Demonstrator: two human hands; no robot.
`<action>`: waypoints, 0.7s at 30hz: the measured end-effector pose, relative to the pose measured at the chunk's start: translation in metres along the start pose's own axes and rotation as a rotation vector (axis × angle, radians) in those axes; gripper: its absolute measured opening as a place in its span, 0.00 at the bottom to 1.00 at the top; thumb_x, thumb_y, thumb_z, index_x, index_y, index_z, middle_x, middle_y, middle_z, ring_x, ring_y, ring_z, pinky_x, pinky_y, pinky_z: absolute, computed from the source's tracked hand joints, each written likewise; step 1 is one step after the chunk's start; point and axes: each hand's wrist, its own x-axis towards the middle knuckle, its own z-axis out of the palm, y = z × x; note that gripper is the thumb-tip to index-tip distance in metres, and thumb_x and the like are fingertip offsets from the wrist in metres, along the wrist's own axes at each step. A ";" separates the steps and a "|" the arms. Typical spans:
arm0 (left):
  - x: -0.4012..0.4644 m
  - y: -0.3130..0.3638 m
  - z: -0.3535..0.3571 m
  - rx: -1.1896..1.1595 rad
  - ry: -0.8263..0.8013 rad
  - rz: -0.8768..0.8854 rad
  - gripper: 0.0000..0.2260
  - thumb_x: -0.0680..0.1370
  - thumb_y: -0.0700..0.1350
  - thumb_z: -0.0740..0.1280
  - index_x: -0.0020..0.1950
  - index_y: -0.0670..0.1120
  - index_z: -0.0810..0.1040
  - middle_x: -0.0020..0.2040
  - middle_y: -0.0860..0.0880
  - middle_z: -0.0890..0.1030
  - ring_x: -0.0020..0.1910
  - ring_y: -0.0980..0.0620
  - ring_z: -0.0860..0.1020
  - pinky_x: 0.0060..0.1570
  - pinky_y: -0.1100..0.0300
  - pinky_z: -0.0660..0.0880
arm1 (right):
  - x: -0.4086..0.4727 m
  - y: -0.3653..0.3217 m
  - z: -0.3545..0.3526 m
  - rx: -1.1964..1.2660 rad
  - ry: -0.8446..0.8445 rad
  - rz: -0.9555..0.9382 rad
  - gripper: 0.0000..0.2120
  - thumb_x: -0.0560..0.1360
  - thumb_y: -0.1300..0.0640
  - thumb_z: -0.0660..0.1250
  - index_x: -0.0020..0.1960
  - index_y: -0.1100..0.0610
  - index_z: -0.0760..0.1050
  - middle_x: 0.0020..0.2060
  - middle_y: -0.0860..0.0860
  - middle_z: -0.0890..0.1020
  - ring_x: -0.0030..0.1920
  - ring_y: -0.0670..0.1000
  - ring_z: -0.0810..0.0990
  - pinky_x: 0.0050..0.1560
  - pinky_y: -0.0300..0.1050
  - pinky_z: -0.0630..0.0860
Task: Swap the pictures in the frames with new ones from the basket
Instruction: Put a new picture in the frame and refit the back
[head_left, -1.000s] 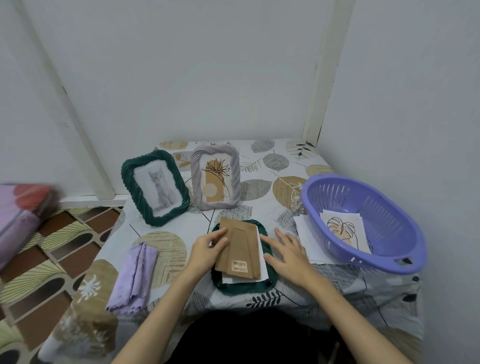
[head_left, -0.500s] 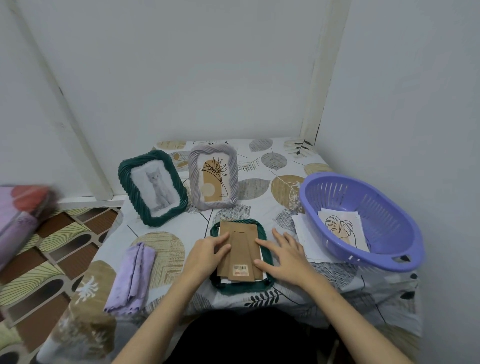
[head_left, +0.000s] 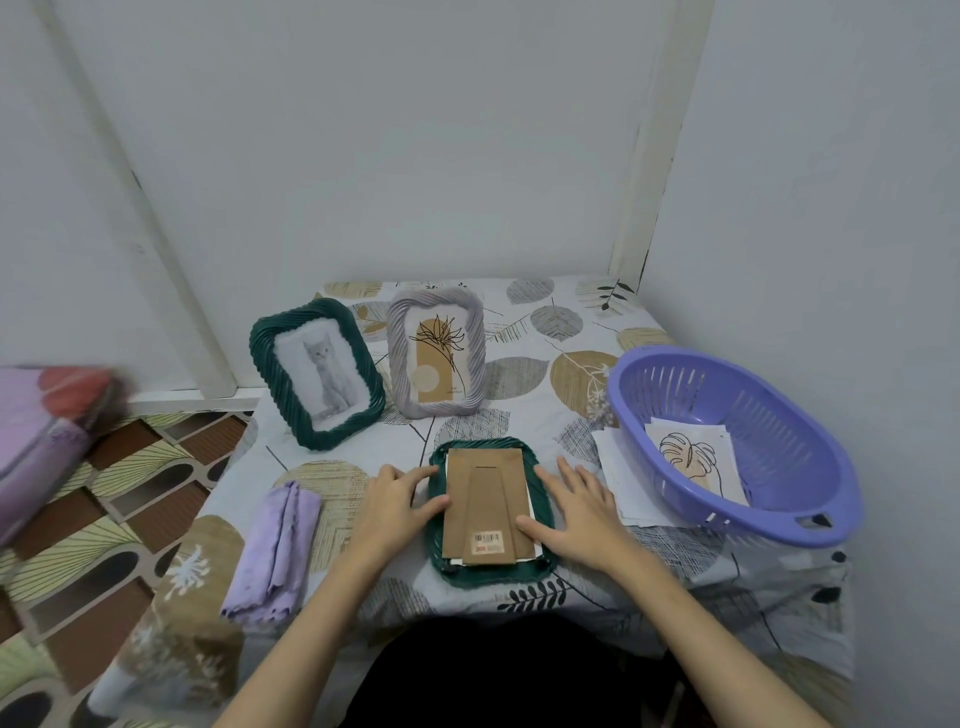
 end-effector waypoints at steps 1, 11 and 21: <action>0.001 0.001 0.000 -0.016 -0.001 -0.003 0.21 0.74 0.58 0.65 0.66 0.56 0.72 0.50 0.48 0.68 0.54 0.47 0.69 0.55 0.56 0.68 | 0.001 -0.001 0.000 0.008 0.001 0.007 0.42 0.64 0.28 0.49 0.74 0.43 0.50 0.76 0.50 0.46 0.75 0.55 0.44 0.72 0.56 0.48; 0.004 0.005 0.002 -0.224 -0.066 -0.093 0.18 0.74 0.54 0.68 0.63 0.55 0.75 0.62 0.44 0.67 0.64 0.44 0.64 0.65 0.54 0.61 | 0.002 -0.004 -0.004 0.071 -0.027 0.036 0.40 0.62 0.28 0.53 0.71 0.39 0.57 0.76 0.50 0.49 0.75 0.55 0.46 0.71 0.55 0.47; -0.001 0.011 0.001 -0.394 -0.005 -0.067 0.11 0.74 0.49 0.68 0.56 0.52 0.80 0.55 0.49 0.67 0.63 0.47 0.65 0.65 0.55 0.62 | 0.001 -0.003 -0.002 0.073 -0.030 0.029 0.38 0.63 0.28 0.52 0.72 0.37 0.55 0.76 0.50 0.49 0.75 0.54 0.45 0.72 0.55 0.46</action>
